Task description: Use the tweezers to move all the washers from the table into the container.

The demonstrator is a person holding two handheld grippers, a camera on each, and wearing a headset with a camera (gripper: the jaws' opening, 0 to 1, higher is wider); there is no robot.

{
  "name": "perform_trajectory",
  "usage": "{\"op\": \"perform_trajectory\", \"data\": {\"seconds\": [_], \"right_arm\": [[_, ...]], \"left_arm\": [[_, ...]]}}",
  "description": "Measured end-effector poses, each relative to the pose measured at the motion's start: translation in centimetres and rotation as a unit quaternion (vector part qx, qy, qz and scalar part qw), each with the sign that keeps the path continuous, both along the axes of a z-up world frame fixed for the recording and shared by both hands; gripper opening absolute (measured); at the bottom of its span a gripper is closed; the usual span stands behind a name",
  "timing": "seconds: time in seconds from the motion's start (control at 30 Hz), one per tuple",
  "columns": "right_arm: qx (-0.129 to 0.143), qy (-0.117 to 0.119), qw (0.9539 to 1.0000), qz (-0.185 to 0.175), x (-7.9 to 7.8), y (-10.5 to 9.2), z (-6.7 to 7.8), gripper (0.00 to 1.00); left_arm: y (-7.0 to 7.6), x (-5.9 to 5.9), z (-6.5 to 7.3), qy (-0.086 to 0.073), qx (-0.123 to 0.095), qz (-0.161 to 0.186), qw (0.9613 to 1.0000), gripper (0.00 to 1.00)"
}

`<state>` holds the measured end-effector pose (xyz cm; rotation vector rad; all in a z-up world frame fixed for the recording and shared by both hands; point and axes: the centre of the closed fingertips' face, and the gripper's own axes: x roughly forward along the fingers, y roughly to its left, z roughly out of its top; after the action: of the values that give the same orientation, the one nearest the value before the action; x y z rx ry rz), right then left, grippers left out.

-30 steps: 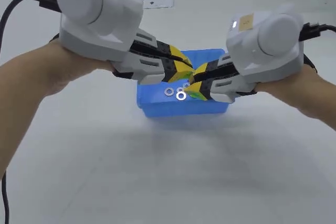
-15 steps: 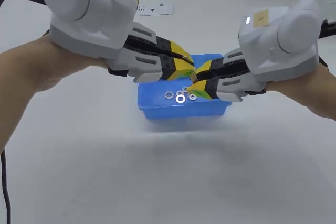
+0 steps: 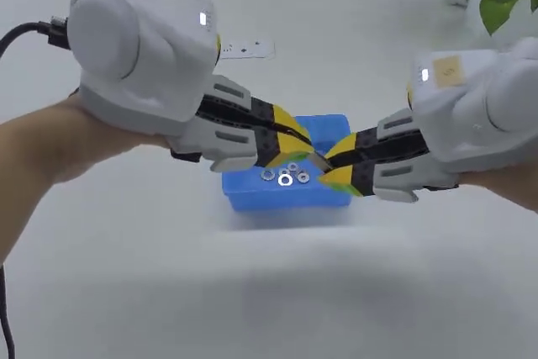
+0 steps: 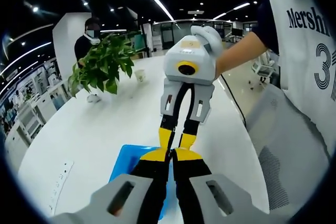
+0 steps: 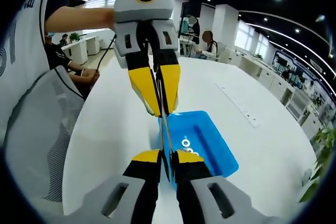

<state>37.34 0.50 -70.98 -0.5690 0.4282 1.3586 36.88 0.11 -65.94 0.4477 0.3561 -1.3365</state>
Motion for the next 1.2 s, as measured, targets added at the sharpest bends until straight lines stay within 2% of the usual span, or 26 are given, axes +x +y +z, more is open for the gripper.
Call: {"op": "perform_trajectory", "data": {"seconds": [0.13,0.23,0.37,0.67,0.73,0.83,0.93,1.2], "right_arm": [[-0.009,-0.003,0.9999,0.009,-1.0,0.0,0.2,0.10],[-0.017,-0.005,0.9997,0.016,-1.7,0.1,0.1,0.10],[-0.028,-0.008,0.9992,0.027,-2.6,0.2,0.1,0.11],[-0.047,-0.009,0.9979,0.043,-3.8,0.3,-0.3,0.11],[-0.048,-0.008,0.9979,0.042,-3.9,0.3,-0.3,0.10],[-0.048,-0.005,0.9980,0.042,-3.9,0.5,-0.4,0.10],[-0.054,0.001,0.9974,0.049,-4.1,0.7,-1.0,0.09],[-0.075,0.005,0.9955,0.058,-4.2,0.8,-3.0,0.08]], "left_arm": [[0.1,-1.0,0.1,0.002,-0.011,0.008,0.9999,0.06],[0.3,-1.6,0.0,0.005,-0.011,0.011,0.9999,0.06],[1.0,-2.6,-0.5,0.009,-0.005,0.016,0.9998,0.06],[1.5,-3.8,-1.3,0.014,-0.003,0.018,0.9997,0.06],[1.7,-4.1,-1.9,0.017,0.006,0.016,0.9997,0.07],[2.3,-4.1,-2.8,0.015,0.024,0.020,0.9994,0.06],[2.4,-4.1,-3.0,0.024,0.015,0.024,0.9993,0.06],[2.6,-4.0,-5.3,0.043,0.030,0.029,0.9982,0.06]]}}
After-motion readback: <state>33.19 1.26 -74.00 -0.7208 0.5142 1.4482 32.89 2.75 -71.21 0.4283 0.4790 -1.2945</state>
